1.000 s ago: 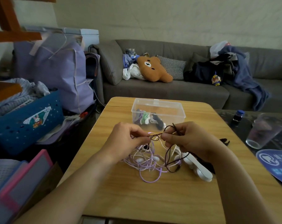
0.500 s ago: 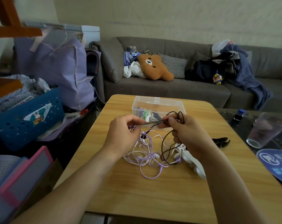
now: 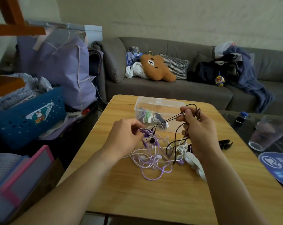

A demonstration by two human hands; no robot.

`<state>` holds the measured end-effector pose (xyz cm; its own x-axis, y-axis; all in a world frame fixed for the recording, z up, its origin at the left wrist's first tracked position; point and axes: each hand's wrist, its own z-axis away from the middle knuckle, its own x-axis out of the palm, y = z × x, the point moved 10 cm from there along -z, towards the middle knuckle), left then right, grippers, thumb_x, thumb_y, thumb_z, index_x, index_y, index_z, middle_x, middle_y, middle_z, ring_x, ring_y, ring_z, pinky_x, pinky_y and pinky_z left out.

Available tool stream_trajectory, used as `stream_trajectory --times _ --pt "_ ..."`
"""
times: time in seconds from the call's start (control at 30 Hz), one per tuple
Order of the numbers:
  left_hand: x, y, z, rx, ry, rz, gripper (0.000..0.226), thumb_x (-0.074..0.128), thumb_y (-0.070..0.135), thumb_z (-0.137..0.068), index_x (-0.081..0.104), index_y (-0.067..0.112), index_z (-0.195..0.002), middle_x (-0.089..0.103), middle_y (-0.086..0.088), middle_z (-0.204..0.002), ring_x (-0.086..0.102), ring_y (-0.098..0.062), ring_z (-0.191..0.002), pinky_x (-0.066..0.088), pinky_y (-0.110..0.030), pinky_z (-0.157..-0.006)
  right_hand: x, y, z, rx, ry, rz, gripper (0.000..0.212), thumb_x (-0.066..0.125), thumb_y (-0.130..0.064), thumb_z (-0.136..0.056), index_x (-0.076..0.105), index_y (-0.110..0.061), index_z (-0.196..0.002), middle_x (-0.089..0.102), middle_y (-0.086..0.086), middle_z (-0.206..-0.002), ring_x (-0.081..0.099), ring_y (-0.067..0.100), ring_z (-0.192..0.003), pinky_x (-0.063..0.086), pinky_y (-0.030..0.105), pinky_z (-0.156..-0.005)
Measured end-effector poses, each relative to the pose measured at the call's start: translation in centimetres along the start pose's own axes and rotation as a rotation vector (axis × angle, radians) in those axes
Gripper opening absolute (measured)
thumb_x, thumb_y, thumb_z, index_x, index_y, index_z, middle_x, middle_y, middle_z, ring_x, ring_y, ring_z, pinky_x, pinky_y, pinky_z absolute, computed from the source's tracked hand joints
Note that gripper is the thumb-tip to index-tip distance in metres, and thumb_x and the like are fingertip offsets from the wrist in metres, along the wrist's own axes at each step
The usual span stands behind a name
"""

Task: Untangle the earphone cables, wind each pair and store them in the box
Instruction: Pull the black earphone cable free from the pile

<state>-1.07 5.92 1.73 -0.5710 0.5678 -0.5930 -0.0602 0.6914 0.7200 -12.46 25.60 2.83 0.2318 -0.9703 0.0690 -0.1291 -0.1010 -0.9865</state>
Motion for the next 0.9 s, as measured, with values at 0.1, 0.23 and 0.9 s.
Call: stream_trajectory --times 0.1,0.23,0.9 --pt "-0.5 0.5 0.0 0.021 0.025 -0.037 0.017 0.067 0.008 -0.084 0.073 0.022 -0.090 0.069 0.013 -0.076 0.064 -0.004 -0.066 0.051 -0.016 -0.057 0.0 -0.5 0.3 -0.034 0.023 -0.063 0.021 0.050 -0.018 -0.104 0.069 -0.019 -0.097 0.070 -0.001 -0.075 0.043 0.006 -0.053 0.041 0.022 -0.049" --pt "-0.5 3.2 0.5 0.174 0.008 -0.097 0.013 0.069 0.007 -0.081 0.072 0.019 -0.087 0.063 0.013 -0.079 0.059 -0.004 -0.072 0.043 -0.012 -0.059 -0.3 -0.9 0.2 -0.067 0.051 -0.012 0.023 0.047 -0.018 -0.105 0.068 -0.019 -0.097 0.057 -0.001 -0.071 0.048 0.010 -0.060 0.043 0.025 -0.052" --pt "0.6 6.7 2.3 0.317 -0.081 -0.107 0.056 0.066 0.028 -0.084 0.052 0.022 -0.138 0.052 0.021 -0.116 0.043 -0.008 -0.122 0.037 -0.029 -0.106 2.7 -2.2 0.8 -0.153 -0.177 -0.016 0.021 0.046 -0.018 -0.106 0.064 -0.010 -0.098 0.053 -0.002 -0.055 0.057 0.016 -0.047 0.054 0.034 -0.053"
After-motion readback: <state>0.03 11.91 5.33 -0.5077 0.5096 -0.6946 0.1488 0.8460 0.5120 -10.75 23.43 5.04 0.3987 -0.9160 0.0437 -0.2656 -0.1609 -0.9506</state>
